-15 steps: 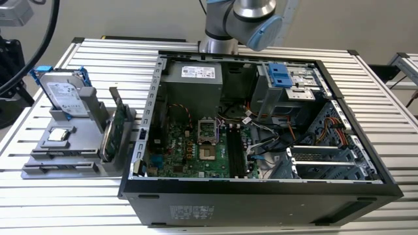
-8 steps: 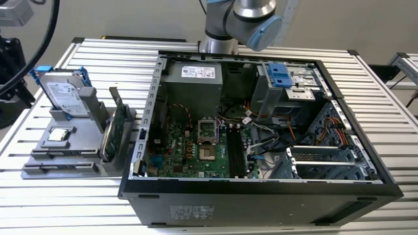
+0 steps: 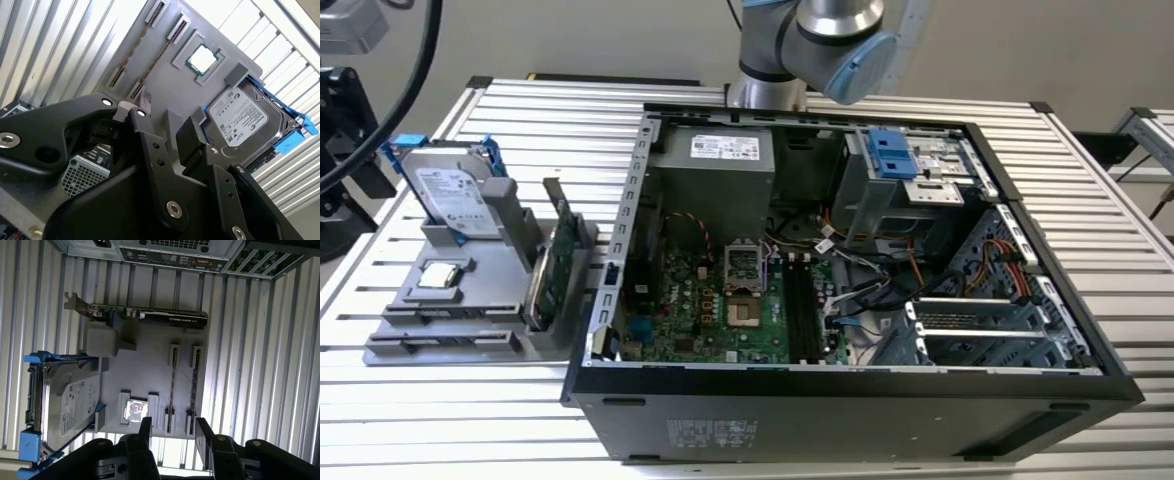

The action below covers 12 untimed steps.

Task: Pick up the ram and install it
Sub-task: 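Pick up the ram and move it above insertion slot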

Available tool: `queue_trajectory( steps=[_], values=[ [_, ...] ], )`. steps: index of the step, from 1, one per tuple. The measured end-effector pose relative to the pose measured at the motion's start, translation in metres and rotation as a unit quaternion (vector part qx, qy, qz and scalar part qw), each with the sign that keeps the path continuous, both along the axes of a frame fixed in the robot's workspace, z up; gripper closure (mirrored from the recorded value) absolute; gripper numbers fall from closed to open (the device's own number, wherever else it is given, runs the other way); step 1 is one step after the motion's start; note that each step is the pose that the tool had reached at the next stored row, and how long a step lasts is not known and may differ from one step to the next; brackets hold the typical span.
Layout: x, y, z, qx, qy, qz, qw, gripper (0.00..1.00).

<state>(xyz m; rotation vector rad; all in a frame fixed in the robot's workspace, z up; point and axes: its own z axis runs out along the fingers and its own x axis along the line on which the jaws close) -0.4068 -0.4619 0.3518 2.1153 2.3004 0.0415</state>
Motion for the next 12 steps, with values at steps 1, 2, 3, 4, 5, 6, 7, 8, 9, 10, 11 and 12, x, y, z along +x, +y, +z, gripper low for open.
queue_trajectory(
  steps=[1,2,3,4,5,6,7,8,9,10,11,12],
  values=[
    [0.0000,0.0001,-0.0002,0.0000,0.0002,0.000,1.0000,0.00],
    [0.0000,0.0001,-0.0004,-0.0001,0.0006,0.000,1.0000,0.00],
    [-0.0001,0.0001,-0.0004,-0.0004,0.0012,0.000,1.0000,0.00],
    [-0.0001,0.0000,-0.0006,-0.0009,0.0020,0.000,1.0000,0.00],
    [0.0000,0.0001,-0.0007,-0.0013,0.0026,0.000,1.0000,0.00],
    [0.0000,0.0001,-0.0010,-0.0015,0.0033,0.000,1.0000,0.00],
    [0.0000,0.0001,-0.0013,-0.0017,0.0043,0.000,1.0000,0.00],
    [0.0000,0.0000,-0.0016,-0.0017,0.0053,0.000,1.0000,0.00],
    [0.0000,0.0000,-0.0019,-0.0018,0.0061,0.000,1.0000,0.00],
    [0.0000,0.0000,-0.0022,-0.0020,0.0069,-0.001,1.0000,0.00],
    [0.0000,0.0000,-0.0025,-0.0021,0.0074,-0.001,1.0000,0.00],
    [0.0000,-0.0004,-0.0028,-0.0022,0.0078,-0.002,1.0000,0.00]
  ],
)
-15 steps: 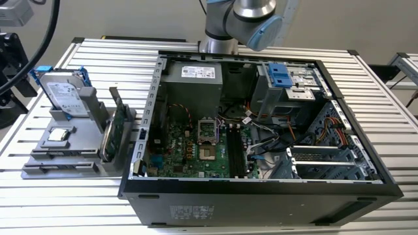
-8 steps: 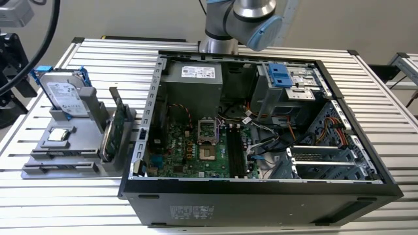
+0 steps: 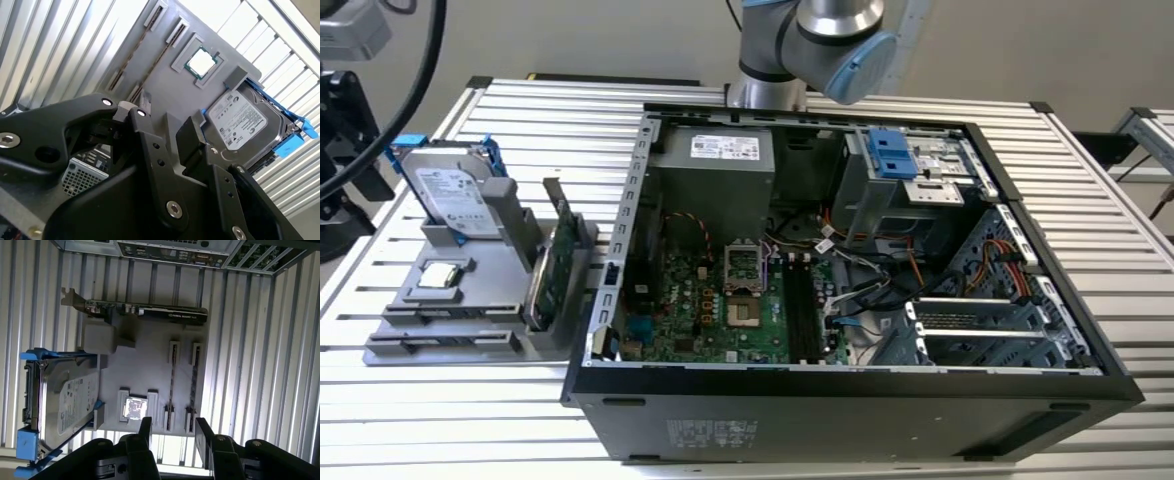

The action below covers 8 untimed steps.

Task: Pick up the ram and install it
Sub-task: 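Pick up the ram and move it above insertion slot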

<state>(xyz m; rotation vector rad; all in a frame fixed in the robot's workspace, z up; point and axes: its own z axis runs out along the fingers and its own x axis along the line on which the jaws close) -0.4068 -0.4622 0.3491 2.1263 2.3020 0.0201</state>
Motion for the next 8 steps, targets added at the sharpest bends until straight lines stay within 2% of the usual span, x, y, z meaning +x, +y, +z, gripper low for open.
queue_trajectory(
  steps=[4,8],
  values=[
    [0.0000,-0.0029,-0.0012,0.0000,0.0004,-0.006,1.0000,0.00],
    [0.0000,-0.0082,-0.0026,0.0000,0.0004,-0.012,0.9999,0.00]
  ],
)
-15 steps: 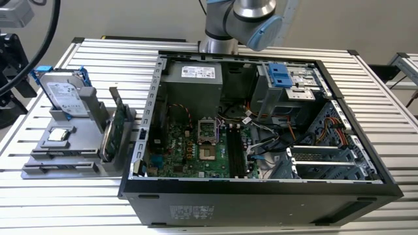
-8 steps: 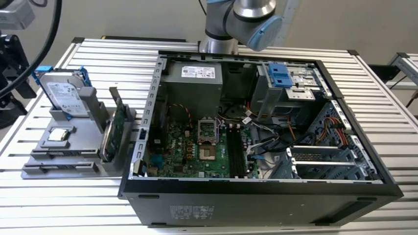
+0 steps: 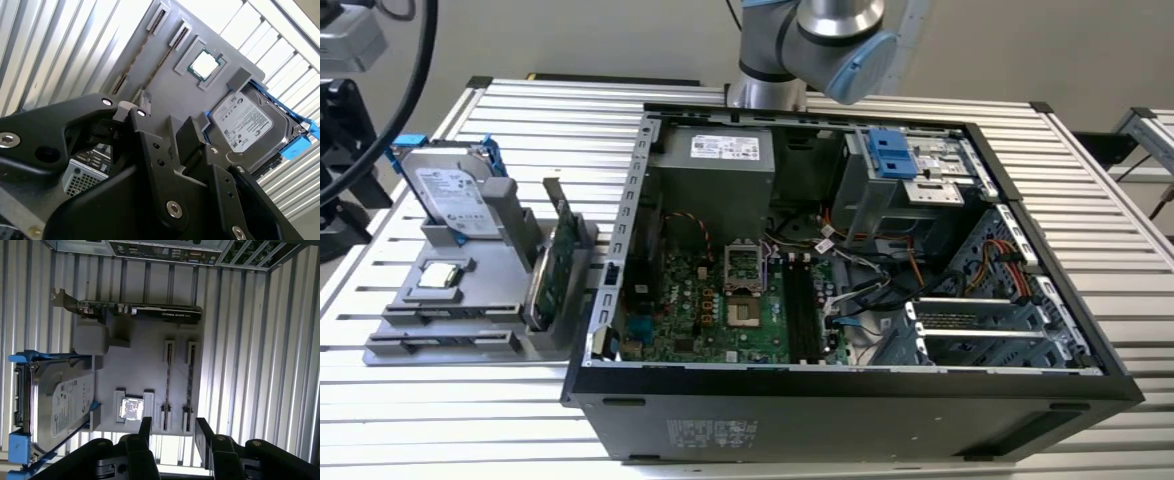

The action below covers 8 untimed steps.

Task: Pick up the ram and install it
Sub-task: 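Pick up the ram and move it above insertion slot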

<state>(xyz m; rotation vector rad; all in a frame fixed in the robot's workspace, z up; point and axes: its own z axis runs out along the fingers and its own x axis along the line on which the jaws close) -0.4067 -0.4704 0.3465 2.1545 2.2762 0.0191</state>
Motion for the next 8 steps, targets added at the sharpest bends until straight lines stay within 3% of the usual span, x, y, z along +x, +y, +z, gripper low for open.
queue_trajectory(
  steps=[4,8],
  values=[
    [0.0000,-0.0036,-0.0013,0.0000,0.0000,-0.002,1.0000,0.00],
    [0.0000,-0.0045,-0.0034,0.0000,0.0000,-0.002,1.0000,0.00]
  ],
)
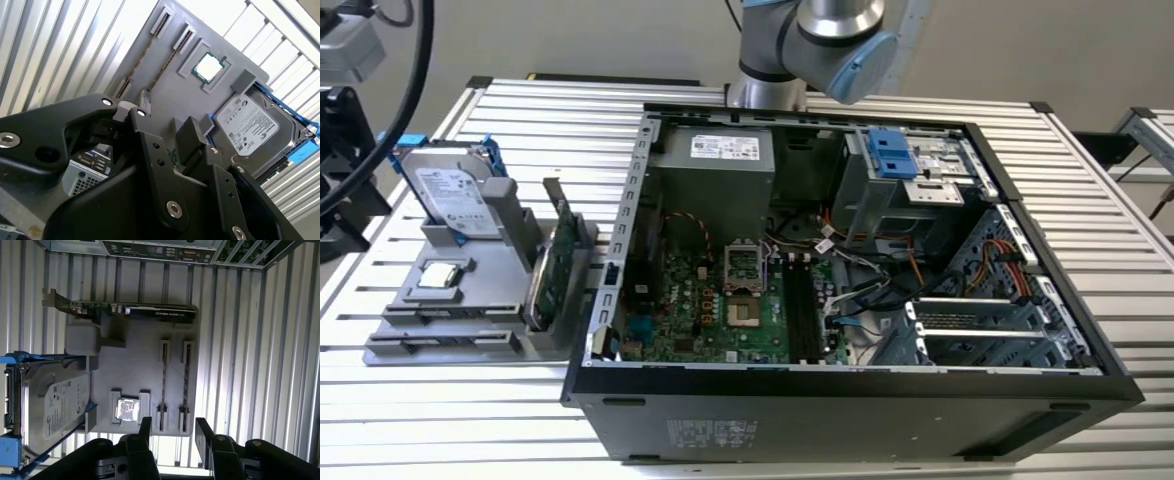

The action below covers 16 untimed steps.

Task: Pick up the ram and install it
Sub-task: 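Pick up the ram and move it above insertion slot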

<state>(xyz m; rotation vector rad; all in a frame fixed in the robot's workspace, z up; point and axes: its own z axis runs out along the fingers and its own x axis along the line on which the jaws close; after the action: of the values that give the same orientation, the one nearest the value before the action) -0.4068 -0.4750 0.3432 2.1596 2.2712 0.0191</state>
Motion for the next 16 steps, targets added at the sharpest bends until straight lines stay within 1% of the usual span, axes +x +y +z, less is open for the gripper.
queue_trajectory(
  steps=[8,16],
  values=[
    [0.0000,-0.0018,-0.0045,-0.0001,0.0001,0.000,1.0000,0.00],
    [0.0000,-0.0051,-0.0085,0.0000,0.0000,0.000,1.0000,0.00]
  ],
)
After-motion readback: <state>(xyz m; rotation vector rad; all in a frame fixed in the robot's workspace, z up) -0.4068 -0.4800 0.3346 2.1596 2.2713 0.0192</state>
